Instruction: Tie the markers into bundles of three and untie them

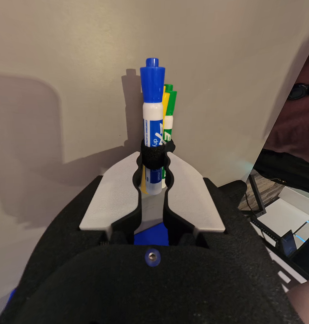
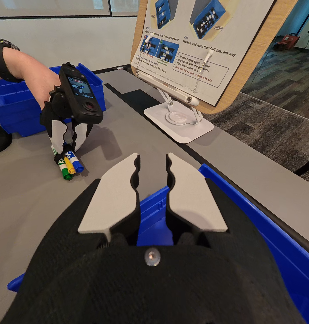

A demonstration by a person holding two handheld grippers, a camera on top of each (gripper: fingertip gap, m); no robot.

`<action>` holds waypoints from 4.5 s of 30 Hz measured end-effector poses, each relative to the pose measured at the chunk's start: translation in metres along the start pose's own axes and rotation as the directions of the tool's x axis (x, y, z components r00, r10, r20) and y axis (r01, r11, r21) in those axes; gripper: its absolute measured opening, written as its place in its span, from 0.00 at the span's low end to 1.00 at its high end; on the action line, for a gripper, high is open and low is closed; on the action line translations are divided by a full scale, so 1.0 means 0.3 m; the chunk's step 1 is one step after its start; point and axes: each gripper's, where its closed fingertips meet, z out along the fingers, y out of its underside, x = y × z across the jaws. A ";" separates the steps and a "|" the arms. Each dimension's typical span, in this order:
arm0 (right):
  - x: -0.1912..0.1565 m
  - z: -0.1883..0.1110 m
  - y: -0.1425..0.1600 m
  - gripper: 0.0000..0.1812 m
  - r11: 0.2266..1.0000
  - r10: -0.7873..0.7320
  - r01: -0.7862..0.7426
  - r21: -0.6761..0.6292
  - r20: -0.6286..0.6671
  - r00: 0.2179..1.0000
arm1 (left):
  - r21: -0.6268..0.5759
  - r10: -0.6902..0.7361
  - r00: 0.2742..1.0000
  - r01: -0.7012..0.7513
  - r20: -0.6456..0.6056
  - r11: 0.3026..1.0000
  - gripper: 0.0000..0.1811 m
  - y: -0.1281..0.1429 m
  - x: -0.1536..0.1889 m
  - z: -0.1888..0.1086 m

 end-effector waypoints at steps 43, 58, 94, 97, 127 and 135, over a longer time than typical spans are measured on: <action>-0.306 0.232 -0.083 0.16 0.979 -0.181 0.187 -0.088 0.068 0.981 | 0.864 -0.377 0.920 0.277 -0.111 0.421 0.13 -0.215 0.021 -0.239; -0.567 0.394 0.019 0.18 0.876 -0.404 0.441 -0.197 0.202 0.892 | 0.928 -0.378 0.903 0.301 -0.204 0.217 0.13 -0.176 0.004 -0.282; -0.536 0.391 0.042 0.19 0.857 -0.444 0.482 -0.182 0.215 0.870 | 0.953 -0.365 0.913 0.254 -0.180 0.167 0.13 -0.173 0.045 -0.345; -0.527 0.380 0.023 0.18 0.861 -0.447 0.481 -0.167 0.202 0.871 | 0.957 -0.368 0.913 0.248 -0.178 0.153 0.13 -0.166 0.042 -0.356; -0.548 0.309 -0.044 0.18 0.878 -0.453 0.477 -0.032 0.264 0.852 | 0.953 -0.258 0.934 0.283 -0.249 0.104 0.13 -0.172 0.095 -0.395; -0.539 0.339 0.035 0.16 0.874 -0.413 0.467 -0.133 0.302 0.859 | 0.936 -0.299 0.917 0.318 -0.264 0.152 0.13 -0.163 0.079 -0.339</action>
